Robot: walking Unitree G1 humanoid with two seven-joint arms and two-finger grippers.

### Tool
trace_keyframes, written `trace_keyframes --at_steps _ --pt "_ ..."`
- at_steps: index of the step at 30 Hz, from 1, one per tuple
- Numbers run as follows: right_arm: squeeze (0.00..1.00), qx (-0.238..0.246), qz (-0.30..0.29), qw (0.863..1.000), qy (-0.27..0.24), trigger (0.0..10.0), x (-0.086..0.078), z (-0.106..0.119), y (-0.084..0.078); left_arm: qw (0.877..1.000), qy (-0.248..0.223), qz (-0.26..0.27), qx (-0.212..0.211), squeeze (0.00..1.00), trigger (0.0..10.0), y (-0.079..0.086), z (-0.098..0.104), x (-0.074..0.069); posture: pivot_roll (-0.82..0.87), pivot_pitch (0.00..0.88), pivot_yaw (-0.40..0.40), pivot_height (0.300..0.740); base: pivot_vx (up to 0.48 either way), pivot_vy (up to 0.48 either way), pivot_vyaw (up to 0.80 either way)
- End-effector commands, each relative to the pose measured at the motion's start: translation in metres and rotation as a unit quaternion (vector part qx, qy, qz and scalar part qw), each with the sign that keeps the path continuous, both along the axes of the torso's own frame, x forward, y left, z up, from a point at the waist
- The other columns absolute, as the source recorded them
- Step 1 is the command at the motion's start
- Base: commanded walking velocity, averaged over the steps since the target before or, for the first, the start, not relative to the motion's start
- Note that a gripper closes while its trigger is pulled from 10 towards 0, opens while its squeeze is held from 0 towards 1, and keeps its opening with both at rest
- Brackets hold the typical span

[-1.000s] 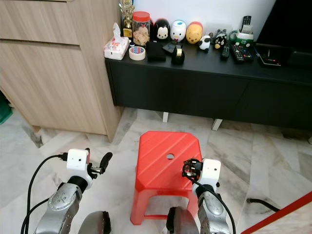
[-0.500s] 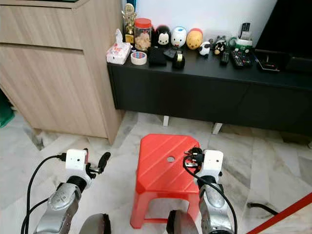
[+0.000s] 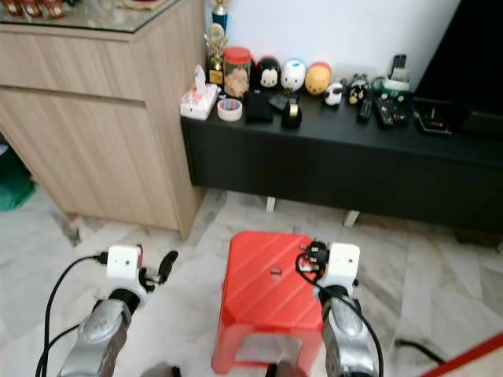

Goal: Hang keys on a hook

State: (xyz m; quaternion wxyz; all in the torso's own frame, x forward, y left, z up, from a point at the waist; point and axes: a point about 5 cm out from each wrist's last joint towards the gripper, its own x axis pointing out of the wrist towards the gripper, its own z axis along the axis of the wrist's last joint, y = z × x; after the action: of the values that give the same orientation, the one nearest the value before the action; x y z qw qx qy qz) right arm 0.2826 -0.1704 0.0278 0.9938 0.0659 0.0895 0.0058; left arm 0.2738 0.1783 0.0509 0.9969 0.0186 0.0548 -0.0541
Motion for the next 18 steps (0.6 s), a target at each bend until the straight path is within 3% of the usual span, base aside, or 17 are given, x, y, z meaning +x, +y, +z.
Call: trace_keyframes --at_steps 1,7,18 --pt "0.00 -0.003 -0.001 1.000 0.004 10.0 0.0005 -0.0005 -0.0019 1.000 -0.001 0.000 0.000 0.00 10.0 0.0008 -0.0010 0.0001 0.07 0.000 -0.089 0.729 0.000 0.000 0.00" --pt "0.00 -0.001 -0.005 1.000 0.006 10.0 0.0008 -0.0013 -0.0019 1.000 -0.001 0.000 -0.006 0.00 10.0 0.0010 -0.0026 -0.0008 0.07 0.000 -0.090 0.729 0.000 0.000 0.00" --pt "0.00 -0.001 -0.010 1.000 0.007 10.0 0.0018 -0.0014 -0.0026 1.000 -0.002 -0.003 -0.011 0.00 10.0 0.0009 -0.0058 -0.0008 0.07 0.000 -0.090 0.729 -0.294 0.000 0.00"
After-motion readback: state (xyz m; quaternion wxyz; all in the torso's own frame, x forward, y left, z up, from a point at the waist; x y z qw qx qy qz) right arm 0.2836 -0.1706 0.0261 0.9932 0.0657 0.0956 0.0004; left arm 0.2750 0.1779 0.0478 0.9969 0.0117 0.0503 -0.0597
